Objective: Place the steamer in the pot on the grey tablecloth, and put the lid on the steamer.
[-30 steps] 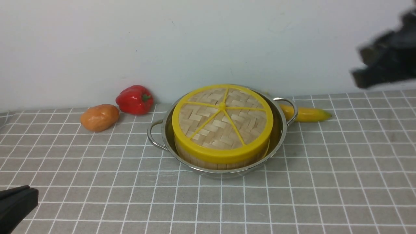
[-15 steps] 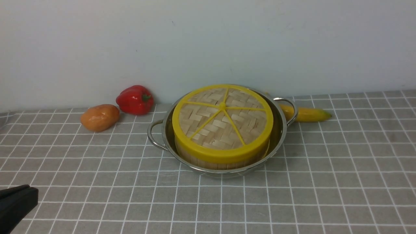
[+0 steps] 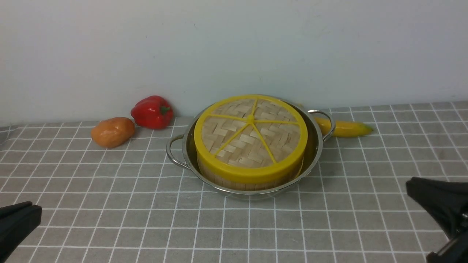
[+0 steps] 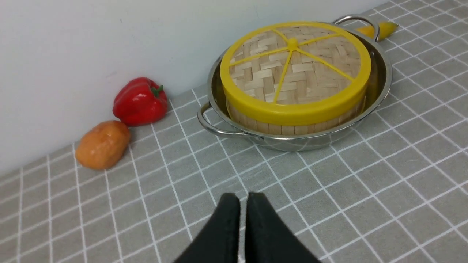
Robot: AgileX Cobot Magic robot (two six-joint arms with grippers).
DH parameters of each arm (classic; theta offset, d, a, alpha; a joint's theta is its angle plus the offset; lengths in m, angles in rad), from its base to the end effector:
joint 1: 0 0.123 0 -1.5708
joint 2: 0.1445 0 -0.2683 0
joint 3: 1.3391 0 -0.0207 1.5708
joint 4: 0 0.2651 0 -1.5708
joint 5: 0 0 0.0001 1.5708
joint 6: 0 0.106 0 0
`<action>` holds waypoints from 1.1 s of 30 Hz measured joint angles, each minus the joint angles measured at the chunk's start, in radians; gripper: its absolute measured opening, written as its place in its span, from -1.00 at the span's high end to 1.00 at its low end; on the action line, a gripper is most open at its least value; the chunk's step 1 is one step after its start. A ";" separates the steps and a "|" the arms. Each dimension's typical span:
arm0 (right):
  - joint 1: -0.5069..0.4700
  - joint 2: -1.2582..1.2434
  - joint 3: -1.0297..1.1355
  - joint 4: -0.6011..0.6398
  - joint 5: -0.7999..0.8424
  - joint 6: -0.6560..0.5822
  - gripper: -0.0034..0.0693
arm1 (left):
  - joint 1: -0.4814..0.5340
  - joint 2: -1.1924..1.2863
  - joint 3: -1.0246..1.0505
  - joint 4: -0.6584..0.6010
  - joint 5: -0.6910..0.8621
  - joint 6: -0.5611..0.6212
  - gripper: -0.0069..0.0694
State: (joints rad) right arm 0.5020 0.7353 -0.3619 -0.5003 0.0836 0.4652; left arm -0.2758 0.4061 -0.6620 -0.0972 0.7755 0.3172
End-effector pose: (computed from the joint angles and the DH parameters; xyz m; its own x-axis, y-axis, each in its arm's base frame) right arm 0.1671 0.0868 0.2374 -0.2932 -0.1993 -0.9350 -0.4580 0.8878 -0.0456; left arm 0.1040 -0.0369 0.3279 -0.3077 0.3413 -0.8882 0.4194 0.8866 0.1954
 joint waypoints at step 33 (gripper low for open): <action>-0.171 -0.072 0.004 0.000 -0.054 0.030 0.73 | 0.000 -0.142 0.190 -0.176 -0.325 0.059 0.70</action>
State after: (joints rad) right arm 0.3310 0.6629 -0.3583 -0.5003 0.0294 0.4955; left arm -0.2758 0.2639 -0.4723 -0.2729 0.4504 0.3760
